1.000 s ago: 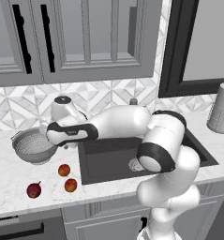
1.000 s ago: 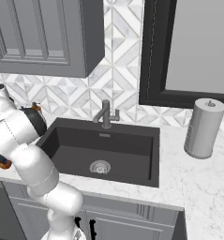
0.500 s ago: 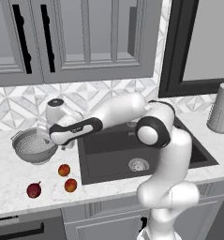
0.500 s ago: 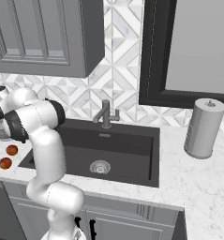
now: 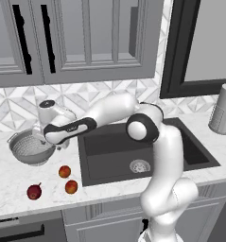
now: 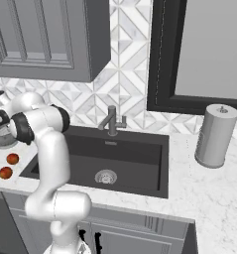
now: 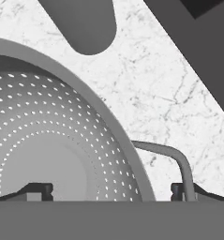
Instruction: Put the colander in the sink, put the pear, apple, apple in the colander, and turn on the sink faucet and pour water over the colander.
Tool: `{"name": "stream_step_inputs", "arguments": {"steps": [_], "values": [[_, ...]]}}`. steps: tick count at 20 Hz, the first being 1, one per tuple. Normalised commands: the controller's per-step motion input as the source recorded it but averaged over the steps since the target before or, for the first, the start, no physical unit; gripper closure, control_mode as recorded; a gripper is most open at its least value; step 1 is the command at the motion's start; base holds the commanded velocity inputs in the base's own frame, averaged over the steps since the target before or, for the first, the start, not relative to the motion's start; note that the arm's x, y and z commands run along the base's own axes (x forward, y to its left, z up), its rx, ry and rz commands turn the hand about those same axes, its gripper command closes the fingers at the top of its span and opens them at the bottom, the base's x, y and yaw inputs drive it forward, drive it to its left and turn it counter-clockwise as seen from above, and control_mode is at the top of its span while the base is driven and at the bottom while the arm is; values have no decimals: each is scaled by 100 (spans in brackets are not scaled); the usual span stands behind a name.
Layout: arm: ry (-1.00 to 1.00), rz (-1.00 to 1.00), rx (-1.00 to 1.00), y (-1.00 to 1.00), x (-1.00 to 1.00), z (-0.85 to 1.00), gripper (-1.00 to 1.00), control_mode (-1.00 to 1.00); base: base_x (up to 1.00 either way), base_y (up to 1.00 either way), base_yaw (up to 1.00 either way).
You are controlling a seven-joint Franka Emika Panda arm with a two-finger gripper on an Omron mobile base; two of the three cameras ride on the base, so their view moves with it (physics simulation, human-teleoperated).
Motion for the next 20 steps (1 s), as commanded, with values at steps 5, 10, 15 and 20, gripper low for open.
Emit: {"name": "stream_step_inputs", "arguments": {"steps": [5,10,15,20], "values": [[12,0,0,-2,1,-48,100,-100,0,0,0],[2,0,5,-8,-1,-27,100,-100,0,0,0],[-14,-2,18,-12,-25,12,100,-100,0,0,0],[-18,-1,11,-4,-39,41,100,-100,0,0,0]]}}
